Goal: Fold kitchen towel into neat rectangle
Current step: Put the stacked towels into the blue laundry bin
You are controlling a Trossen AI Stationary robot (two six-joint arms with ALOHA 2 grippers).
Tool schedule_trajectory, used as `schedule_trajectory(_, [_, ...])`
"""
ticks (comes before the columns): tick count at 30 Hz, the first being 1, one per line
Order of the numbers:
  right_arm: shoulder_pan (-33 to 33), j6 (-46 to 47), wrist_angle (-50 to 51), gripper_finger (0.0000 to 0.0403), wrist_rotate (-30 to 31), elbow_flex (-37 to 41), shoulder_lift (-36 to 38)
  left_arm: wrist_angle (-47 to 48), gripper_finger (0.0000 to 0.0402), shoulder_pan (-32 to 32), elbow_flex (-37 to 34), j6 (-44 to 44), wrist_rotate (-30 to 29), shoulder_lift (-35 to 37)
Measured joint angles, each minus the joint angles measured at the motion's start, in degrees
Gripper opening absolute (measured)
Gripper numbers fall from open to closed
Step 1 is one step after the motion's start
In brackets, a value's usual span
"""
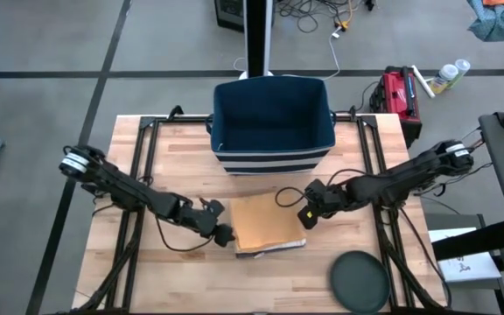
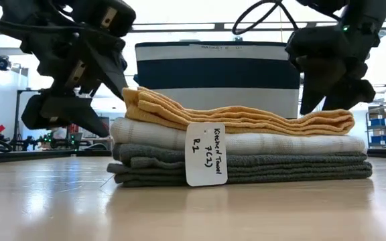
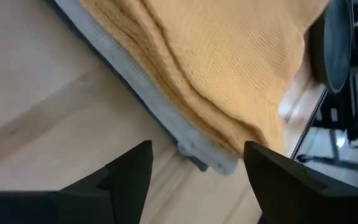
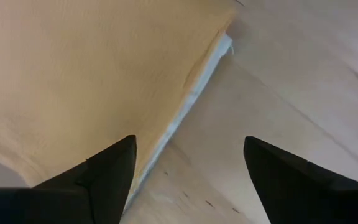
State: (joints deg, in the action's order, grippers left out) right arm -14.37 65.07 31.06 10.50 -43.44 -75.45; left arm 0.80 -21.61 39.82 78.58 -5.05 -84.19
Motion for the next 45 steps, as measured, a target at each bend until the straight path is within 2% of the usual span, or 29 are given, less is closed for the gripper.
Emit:
schedule_trajectory(5, [0.00, 1.93, -2.04, 0.0280, -3.01, -0.04, -1.32, 6.43, 0.0247, 0.02, -0.12, -4.53, -3.87, 3.50])
schedule_trajectory(9, [-0.79, 9.68, -0.69, 0.0271, -3.18, -0.04, -0.63, 8.28, 0.0247, 0.52, -0.18, -7.42, -8.04, 4.67])
schedule_trajectory(17, [-1.14, 12.17, -1.43, 0.0273, -1.79, -0.09, 0.28, 7.63, 0.0247, 1.84, -1.17, -7.73, -7.54, 3.84])
schedule_trajectory(20, [-1.14, 12.32, -1.45, 0.0283, 0.02, -0.09, -0.57, 6.17, 0.0247, 1.86, -2.26, -7.60, -7.53, 3.73])
schedule_trajectory(30, [-1.14, 12.92, -3.33, 0.0300, 0.02, -0.07, -3.82, 3.87, 0.0247, 2.34, -3.99, -6.33, -8.97, 3.99])
schedule_trajectory(39, [-0.91, 14.25, -4.79, 0.0299, 0.00, 0.02, -4.27, 3.59, 0.0247, 6.82, -3.40, -7.56, -9.52, 8.38])
schedule_trajectory(45, [-0.59, 16.97, -5.26, 0.0307, 0.07, 1.09, -4.53, 1.29, 0.0247, 8.26, -3.49, -7.58, -9.58, 8.18])
